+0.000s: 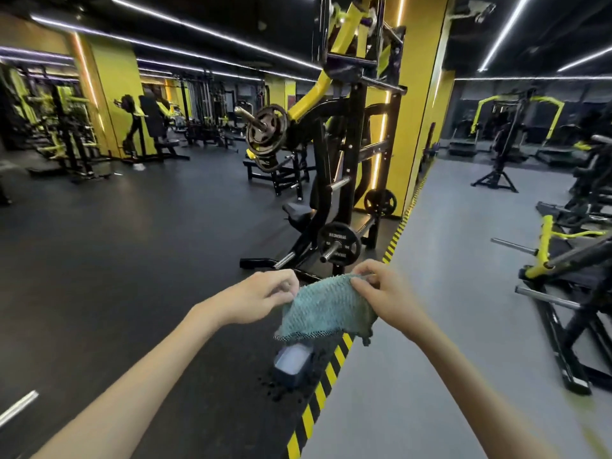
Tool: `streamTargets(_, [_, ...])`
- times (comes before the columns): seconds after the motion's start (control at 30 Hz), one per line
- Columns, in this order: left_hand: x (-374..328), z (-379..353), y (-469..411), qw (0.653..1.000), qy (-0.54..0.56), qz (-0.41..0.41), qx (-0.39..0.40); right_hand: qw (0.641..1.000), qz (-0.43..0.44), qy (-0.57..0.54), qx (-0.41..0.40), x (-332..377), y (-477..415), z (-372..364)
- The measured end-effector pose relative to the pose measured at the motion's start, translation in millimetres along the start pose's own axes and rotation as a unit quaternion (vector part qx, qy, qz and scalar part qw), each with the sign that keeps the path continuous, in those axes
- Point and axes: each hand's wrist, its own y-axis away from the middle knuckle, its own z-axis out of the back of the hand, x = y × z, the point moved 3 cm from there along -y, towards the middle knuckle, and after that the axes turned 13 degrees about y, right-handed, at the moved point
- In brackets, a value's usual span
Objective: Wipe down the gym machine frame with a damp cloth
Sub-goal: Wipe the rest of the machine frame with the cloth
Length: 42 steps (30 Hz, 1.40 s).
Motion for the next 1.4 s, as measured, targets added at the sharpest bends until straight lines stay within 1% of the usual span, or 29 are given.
streamTargets(0.07, [9.0,1.3,-45.1,1.0,0.013,0.018,0.013,1.0,0.018,-0.001,0.025,-25.7,-47.1,6.1])
streamTargets(0.13, [18.9,2.2,-88.9,0.998,0.061,0.031,0.008,0.998,0.042,0.001,0.047,-45.3,-95.2,12.8])
streamTargets(0.3, [49.9,10.3,-174.9,0.985,0.147,0.087,-0.012,0.994,0.086,0.003,0.063,-85.4,-195.0,12.4])
streamTargets(0.37, [68.7,20.6,-208.4,0.987,0.119,0.103,-0.02,0.991,0.108,0.019,0.071,-102.7,-233.8,8.2])
streamTargets(0.43, [88.1,35.5,-242.0,0.993,0.032,0.108,-0.033,0.987,0.129,0.032,0.088,-119.7,-270.8,3.9])
streamTargets(0.5, [106.9,50.6,-276.0,0.991,-0.044,0.119,-0.05,0.981,0.151,0.057,0.105,-136.1,-307.7,-2.9])
streamTargets(0.6, [138.5,73.4,-327.8,0.982,-0.094,0.149,-0.069,0.973,0.172,0.086,0.131,-155.2,-369.4,-18.2])
streamTargets(0.67, [161.4,91.4,-360.0,0.977,-0.094,0.17,-0.087,0.969,0.17,0.1,0.147,-165.3,-415.1,-27.8])
streamTargets(0.77, [192.1,121.1,-402.4,0.976,-0.068,0.18,-0.105,0.972,0.17,0.094,0.133,-175.3,-480.2,-40.2])
streamTargets(0.83, [205.0,142.0,-427.8,0.977,-0.046,0.183,-0.097,0.977,0.152,0.084,0.122,-183.8,-523.0,-51.0])
streamTargets(0.9, [215.5,158.3,-449.4,0.976,-0.029,0.192,-0.094,0.978,0.137,0.085,0.134,-193.2,-559.9,-61.6])
streamTargets(1.0, [233.3,182.7,-479.8,0.962,-0.015,0.209,-0.177,0.973,0.119,0.084,0.179,-209.5,-615.9,-81.4])
streamTargets(1.1, [248.2,195.8,-511.9,0.938,-0.031,0.219,-0.265,0.969,0.111,0.041,0.215,-221.8,-666.2,-109.8])
streamTargets(1.2, [259.6,198.7,-551.5,0.898,0.036,0.217,-0.381,0.955,0.114,-0.054,0.27,-220.1,-706.2,-146.7])
streamTargets(1.27, [264.5,194.1,-579.9,0.873,0.069,0.221,-0.43,0.929,0.099,-0.149,0.322,-212.8,-723.3,-169.6])
streamTargets(1.4, [263.3,184.8,-622.5,0.847,0.086,0.242,-0.465,0.858,0.025,-0.3,0.416,-203.2,-752.1,-200.4])
